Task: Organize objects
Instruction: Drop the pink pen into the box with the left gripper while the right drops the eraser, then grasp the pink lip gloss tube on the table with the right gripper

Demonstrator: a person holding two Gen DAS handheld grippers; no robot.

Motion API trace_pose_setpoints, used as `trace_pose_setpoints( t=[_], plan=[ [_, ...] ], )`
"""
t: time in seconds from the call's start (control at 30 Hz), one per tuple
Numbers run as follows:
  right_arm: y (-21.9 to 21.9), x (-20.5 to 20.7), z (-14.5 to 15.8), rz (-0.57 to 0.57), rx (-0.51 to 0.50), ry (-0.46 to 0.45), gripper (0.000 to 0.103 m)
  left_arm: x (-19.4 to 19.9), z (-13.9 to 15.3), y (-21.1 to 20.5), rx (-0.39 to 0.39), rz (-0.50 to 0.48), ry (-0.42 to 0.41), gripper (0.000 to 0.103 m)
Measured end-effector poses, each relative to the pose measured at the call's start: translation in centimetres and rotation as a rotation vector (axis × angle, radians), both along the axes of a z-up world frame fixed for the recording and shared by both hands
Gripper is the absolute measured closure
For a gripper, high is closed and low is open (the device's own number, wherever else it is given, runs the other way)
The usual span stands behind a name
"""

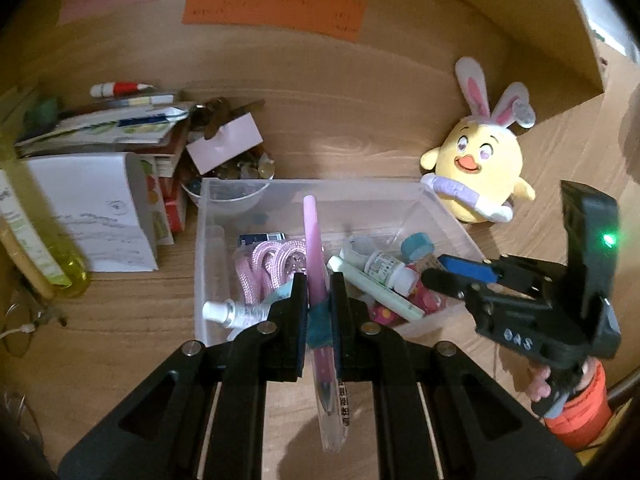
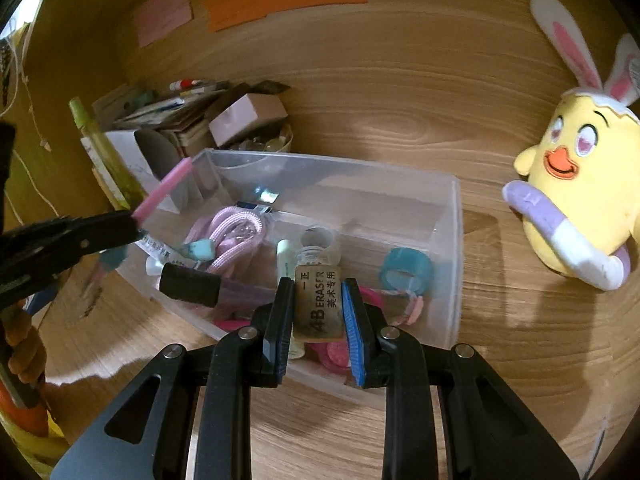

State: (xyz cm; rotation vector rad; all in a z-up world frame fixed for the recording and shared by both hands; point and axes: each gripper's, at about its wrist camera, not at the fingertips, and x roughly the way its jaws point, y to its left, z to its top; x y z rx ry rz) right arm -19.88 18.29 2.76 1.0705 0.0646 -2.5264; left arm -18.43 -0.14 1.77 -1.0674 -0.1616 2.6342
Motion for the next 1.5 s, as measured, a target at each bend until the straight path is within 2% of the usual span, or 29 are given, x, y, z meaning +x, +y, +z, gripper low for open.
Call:
trace_pose_setpoints(
  t=[0.17,0.33,0.53,0.6,0.67,0.77,0.93,1.23,1.5],
  plan=[
    [-0.5,0.3,-0.1,0.012,0.037,0.011,0.081,-1.4,-0.6,0.8,-0.014,-0.006,-0.026,0.093],
    [-0.2,1.1,0.8,0.031,0.012,0.022,0.074,-1.0,-0.3,1.2,-0.034,-0.010,-0.017,0.092],
    [-0.5,4.6,2.4,0.119,0.007,0.070,0.074,1.3,1.4,1.6,-0.040,-0.013,0.027,0.067],
    [-0.9,6.2,2.5,0.162,0.019,0.083,0.074,2.6,1.9,1.4,-0.053,-0.005,0.052,0.051],
    [-1.3,7.8,2.3,0.208,0.027,0.086,0.074,4.0,2.2,1.3,-0.083,0.013,0.077,0.041],
    [-1.9,9.7,1.8,0.265,0.037,0.074,0.074,6.2,2.1,1.0,-0.130,0.034,0.100,0.040],
    [-3.2,13.1,-0.2,0.380,0.013,0.004,0.074,9.2,1.0,-0.6,-0.138,0.061,0.074,0.040],
    [-6.5,17.2,-3.7,0.554,0.037,-0.090,0.074,12.7,-1.4,-4.0,-0.085,0.126,-0.007,0.040],
    [-8.5,18.2,-5.9,0.588,0.108,-0.120,0.075,13.9,-1.9,-4.7,-0.067,0.137,-0.012,0.039]
  ],
)
